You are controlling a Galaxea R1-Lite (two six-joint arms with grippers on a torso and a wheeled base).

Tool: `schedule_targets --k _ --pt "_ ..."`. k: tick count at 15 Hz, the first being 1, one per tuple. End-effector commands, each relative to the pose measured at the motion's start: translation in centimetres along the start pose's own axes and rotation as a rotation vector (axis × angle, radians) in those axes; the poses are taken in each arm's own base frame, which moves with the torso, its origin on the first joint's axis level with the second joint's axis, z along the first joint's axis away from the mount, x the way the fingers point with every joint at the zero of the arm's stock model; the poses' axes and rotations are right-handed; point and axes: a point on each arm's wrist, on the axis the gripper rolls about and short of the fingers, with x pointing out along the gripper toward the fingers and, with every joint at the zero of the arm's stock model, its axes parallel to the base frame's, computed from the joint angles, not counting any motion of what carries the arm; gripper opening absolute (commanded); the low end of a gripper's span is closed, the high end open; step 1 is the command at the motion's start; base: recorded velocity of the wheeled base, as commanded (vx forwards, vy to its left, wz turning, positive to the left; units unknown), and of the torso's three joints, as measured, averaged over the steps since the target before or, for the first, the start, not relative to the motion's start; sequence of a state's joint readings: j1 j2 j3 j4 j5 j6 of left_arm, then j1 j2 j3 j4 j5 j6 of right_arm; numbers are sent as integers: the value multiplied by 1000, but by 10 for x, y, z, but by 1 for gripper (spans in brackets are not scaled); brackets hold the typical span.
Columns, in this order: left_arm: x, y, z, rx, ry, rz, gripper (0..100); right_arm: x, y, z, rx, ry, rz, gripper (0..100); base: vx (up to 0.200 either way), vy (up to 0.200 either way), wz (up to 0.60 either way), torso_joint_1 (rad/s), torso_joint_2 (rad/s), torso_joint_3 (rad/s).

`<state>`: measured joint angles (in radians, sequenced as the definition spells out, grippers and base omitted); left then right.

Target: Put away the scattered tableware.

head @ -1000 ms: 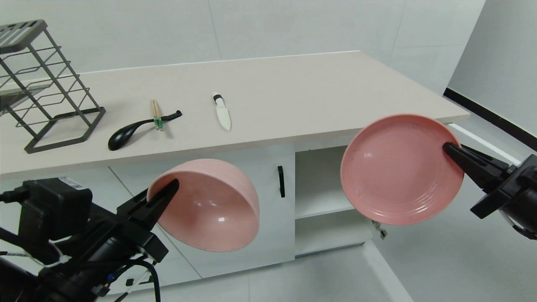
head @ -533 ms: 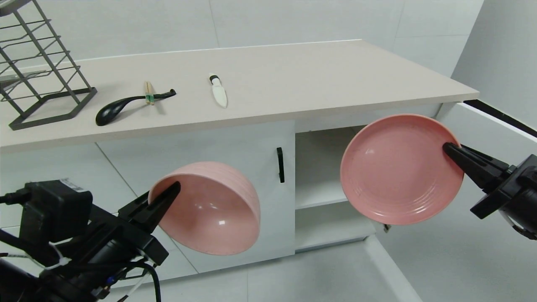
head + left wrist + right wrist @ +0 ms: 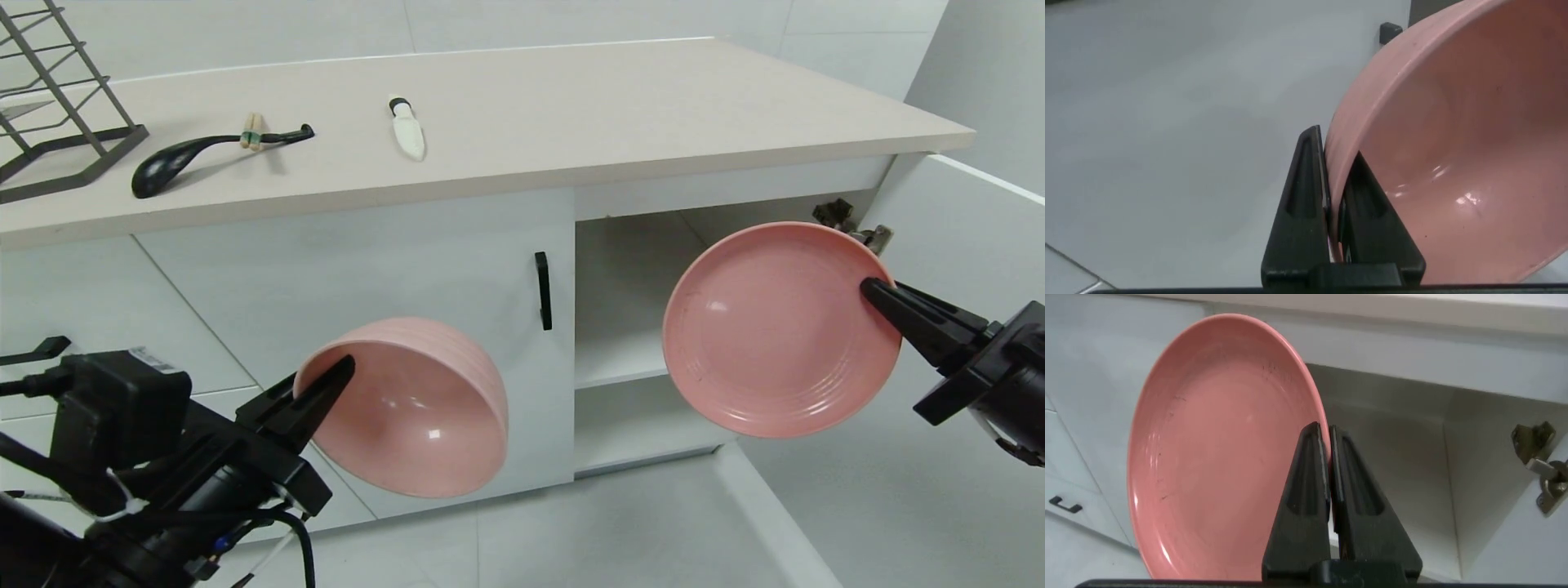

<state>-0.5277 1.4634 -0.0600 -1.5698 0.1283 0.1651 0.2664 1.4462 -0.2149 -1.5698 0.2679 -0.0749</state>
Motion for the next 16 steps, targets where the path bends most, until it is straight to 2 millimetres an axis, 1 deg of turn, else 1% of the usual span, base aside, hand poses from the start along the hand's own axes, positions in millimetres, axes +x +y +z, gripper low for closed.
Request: schedule_targets --k 1,2,14,15,16 --pt "1 -1 -2 2 11 -1 0 0 0 0 0 1 1 0 0 -200 0 -17 66 41" --pt "1 -1 -3 3 16 -2 0 0 0 -1 1 2 1 0 0 -200 0 2 32 46" --pt "1 -1 -8 6 41 -6 0 0 0 -1 1 5 1 0 0 0 0 0 0 0" --pt "1 -2 -8 6 44 -7 0 0 0 -1 1 5 1 0 0 -200 0 -2 7 2" --pt "0 -1 -7 6 38 -6 0 0 0 -1 1 5 1 0 0 0 0 0 0 0"
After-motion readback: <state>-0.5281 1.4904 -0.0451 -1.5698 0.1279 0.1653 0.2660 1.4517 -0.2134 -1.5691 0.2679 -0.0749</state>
